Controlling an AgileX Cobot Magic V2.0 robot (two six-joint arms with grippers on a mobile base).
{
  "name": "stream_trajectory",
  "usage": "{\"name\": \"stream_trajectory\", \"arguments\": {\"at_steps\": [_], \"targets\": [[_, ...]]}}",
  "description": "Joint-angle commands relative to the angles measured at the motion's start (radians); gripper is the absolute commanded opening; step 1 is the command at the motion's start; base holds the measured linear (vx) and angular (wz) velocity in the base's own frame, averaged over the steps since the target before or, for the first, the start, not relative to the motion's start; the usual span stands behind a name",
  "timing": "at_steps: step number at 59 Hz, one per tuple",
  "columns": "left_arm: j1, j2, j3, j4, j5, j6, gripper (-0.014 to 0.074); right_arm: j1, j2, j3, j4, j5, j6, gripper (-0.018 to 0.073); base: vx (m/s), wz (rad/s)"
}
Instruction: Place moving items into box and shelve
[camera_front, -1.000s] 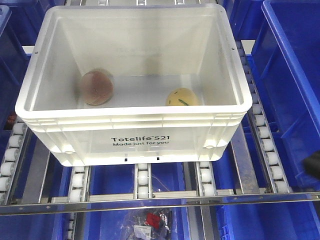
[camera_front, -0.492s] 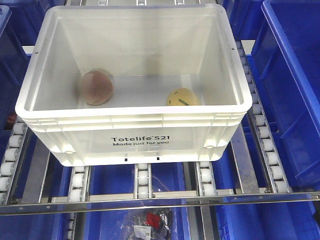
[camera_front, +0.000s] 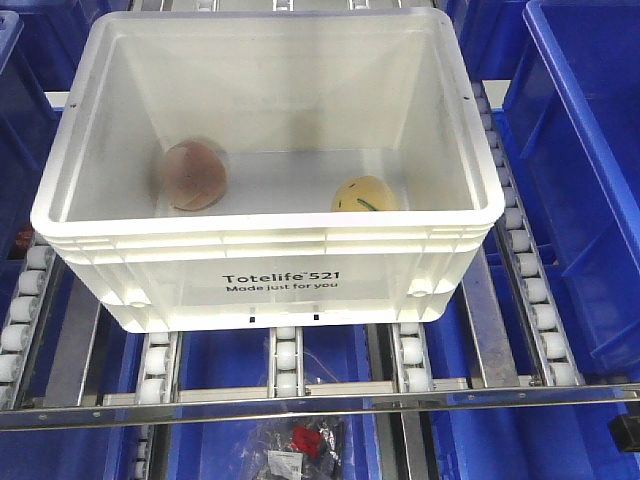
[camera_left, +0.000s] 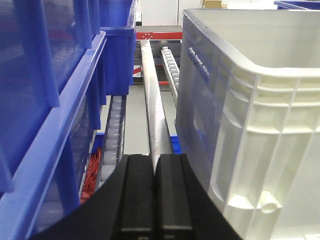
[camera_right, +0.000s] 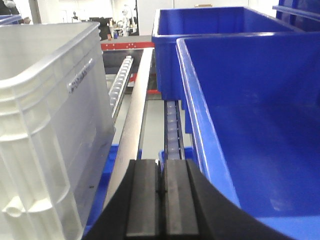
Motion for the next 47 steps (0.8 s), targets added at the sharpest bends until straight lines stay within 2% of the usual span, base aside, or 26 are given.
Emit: {"name": "stream_trajectory", "arguments": {"at_steps": [1, 15, 47], "targets": [[0.003, -0.013, 0.027, -0.003, -0.087, -0.003, -0.0022, -0.006, -0.014, 0.021, -0.004, -0.106, 0.0, -0.0015, 0.0, 0.0], [0.003, -0.013, 0.027, -0.003, -0.087, -0.003, -0.0022, -0.006, -0.015, 0.022, -0.001, -0.157, -0.048, -0.0015, 0.0, 0.0], [0.003, -0.013, 0.027, -0.003, -0.087, -0.003, -0.0022, -0.006, -0.015, 0.022, -0.003, -0.16, -0.045, -0.0015, 0.0, 0.0]]}}
